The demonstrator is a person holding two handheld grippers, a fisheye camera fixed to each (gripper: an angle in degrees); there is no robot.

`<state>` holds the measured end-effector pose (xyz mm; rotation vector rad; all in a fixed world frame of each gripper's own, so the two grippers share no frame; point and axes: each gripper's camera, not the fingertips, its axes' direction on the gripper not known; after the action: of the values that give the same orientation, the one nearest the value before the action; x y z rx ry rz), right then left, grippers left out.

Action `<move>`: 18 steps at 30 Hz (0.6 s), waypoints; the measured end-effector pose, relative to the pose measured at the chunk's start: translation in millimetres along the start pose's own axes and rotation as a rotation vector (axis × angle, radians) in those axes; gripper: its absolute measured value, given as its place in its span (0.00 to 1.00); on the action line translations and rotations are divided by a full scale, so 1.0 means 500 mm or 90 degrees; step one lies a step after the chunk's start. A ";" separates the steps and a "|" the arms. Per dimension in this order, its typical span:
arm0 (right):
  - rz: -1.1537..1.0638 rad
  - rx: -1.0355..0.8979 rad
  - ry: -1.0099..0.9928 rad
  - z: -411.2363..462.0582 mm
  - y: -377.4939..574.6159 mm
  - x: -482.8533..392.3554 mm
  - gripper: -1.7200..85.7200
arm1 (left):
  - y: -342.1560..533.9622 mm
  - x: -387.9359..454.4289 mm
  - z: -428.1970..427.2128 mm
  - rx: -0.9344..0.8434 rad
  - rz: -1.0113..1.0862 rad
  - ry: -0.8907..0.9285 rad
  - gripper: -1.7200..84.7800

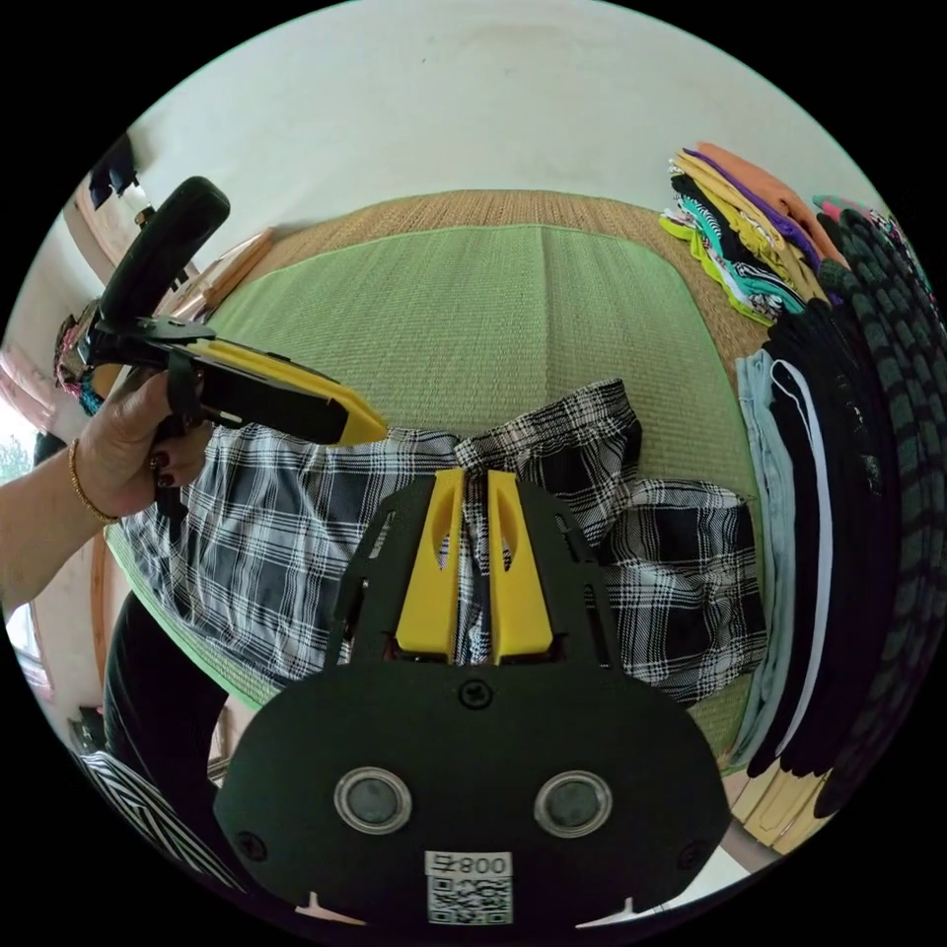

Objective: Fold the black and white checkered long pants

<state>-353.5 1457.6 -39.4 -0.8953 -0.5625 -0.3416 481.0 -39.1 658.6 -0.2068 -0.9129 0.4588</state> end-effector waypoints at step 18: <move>0.243 0.205 -0.149 -0.179 0.292 0.247 0.02 | -0.174 0.163 -0.047 -0.004 0.067 0.023 0.08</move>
<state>-152.5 1464.7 -103.8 -0.7132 -0.6265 0.1988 567.8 -77.7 734.2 -0.2688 -0.8708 0.5486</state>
